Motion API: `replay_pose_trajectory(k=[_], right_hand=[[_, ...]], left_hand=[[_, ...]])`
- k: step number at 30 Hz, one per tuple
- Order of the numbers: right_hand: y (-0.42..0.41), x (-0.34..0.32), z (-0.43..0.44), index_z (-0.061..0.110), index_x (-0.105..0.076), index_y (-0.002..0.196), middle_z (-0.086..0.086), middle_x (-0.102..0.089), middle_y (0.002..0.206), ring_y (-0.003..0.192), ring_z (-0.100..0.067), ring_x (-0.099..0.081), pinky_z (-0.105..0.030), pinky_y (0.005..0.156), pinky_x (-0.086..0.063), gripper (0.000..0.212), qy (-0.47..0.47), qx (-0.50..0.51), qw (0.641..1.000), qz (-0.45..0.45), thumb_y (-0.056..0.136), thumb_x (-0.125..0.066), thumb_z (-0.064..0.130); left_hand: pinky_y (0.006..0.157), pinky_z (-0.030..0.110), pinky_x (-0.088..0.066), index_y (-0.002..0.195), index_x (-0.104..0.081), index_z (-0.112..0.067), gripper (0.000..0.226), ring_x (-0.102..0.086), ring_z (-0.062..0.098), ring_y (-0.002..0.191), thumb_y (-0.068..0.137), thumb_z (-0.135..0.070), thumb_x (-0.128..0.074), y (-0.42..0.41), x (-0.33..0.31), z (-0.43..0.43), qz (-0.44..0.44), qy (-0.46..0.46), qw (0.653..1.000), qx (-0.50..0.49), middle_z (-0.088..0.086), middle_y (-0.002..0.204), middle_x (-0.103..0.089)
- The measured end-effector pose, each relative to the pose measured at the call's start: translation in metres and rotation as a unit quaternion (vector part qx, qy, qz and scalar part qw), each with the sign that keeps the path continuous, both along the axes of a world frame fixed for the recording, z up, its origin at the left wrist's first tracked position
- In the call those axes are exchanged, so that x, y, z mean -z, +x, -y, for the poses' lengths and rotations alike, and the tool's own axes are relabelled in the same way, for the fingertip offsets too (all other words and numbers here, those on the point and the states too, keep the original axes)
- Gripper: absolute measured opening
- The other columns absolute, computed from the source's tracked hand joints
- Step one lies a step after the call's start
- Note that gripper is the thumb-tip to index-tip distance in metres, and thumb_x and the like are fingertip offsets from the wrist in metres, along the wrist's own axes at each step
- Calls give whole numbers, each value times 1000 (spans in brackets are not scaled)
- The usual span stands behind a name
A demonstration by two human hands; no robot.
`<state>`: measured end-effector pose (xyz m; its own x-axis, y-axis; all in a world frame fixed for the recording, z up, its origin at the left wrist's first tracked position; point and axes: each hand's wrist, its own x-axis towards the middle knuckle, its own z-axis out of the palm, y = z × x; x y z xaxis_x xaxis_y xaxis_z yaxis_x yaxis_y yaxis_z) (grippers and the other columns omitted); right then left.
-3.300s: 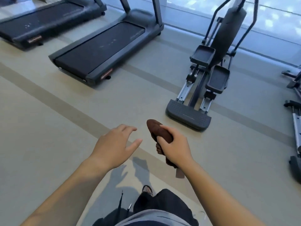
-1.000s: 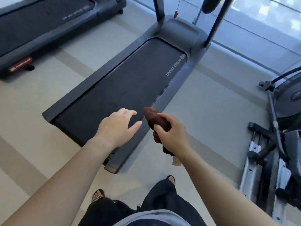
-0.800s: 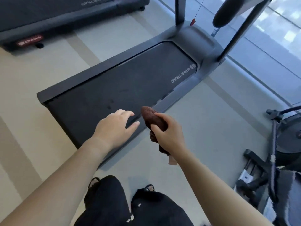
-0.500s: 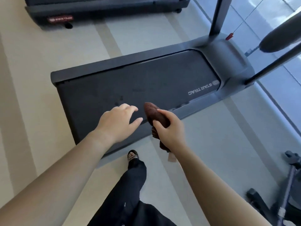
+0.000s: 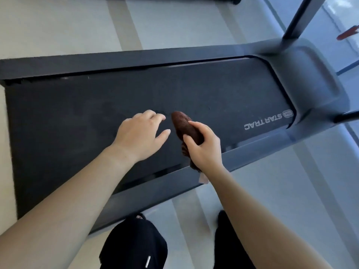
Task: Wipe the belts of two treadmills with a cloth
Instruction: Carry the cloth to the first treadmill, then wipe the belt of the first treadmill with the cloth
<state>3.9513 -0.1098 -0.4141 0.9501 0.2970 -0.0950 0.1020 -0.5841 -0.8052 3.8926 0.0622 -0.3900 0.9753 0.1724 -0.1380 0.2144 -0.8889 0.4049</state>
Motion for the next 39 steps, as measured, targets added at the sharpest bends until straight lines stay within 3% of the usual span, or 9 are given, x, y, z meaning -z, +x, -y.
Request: replay_pose_trajectory(k=[5,9,15,18,21,25,32,39], right_hand=[[86,114,26,29,-66,111,15,-65,109,101,-6,-61,-37,88,-53,35,16,-2,1000,-17,77,-62,25],[172,183,60,33,-69,102,18,-70,92,87,0,-64,-28,79,-55,30,32,-3,999,-24,75,-61,24],[289,241,143,37,-70,94,20,-70,81,79,-1,-67,-34,77,-59,27,55,5,998,11,71,-61,27],[334,267,200,33,-68,102,13,-70,96,88,-12,-67,-38,81,-57,32,43,9,998,45,72,-59,25],[381,293,256,25,-65,115,8,-62,121,115,-18,-56,-34,99,-44,37,-66,-49,984,160,78,-64,24],[441,323,299,19,-63,120,1,-57,131,125,-26,-46,-48,94,-44,41,-150,-117,950,249,79,-65,27],[477,358,314,23,-54,132,-4,-47,143,134,-28,-38,-50,88,-41,54,-187,-197,920,282,81,-61,36],[492,330,312,20,-60,125,-2,-55,134,126,-26,-44,-45,84,-41,48,-157,-203,935,243,78,-57,31]], left_hand=[[88,37,-39,133,-44,-25,48,-47,22,118,92,-49,-39,78,108,28,0,27,1000,4,-3,135,-47],[87,38,-39,133,-43,-26,50,-46,23,120,91,-51,-38,151,180,62,22,56,998,-5,-3,135,-46],[81,37,-36,132,-44,-27,47,-44,22,121,91,-50,-39,265,256,144,69,41,997,-6,-5,137,-44],[81,35,-35,131,-45,-26,45,-43,20,122,91,-47,-41,313,289,195,67,9,998,-11,-7,137,-43],[86,36,-37,132,-46,-24,45,-41,19,123,92,-44,-43,357,318,240,67,-3,998,-20,-6,137,-42],[92,37,-38,130,-49,-19,44,-45,21,119,91,-38,-48,414,341,283,93,8,995,-40,-2,131,-47],[97,43,-38,130,-49,-20,46,-44,22,122,89,-40,-48,472,353,325,39,52,995,-76,0,135,-44],[95,45,-37,127,-52,-17,44,-45,25,121,87,-38,-50,484,341,319,57,60,995,-59,2,132,-47]])
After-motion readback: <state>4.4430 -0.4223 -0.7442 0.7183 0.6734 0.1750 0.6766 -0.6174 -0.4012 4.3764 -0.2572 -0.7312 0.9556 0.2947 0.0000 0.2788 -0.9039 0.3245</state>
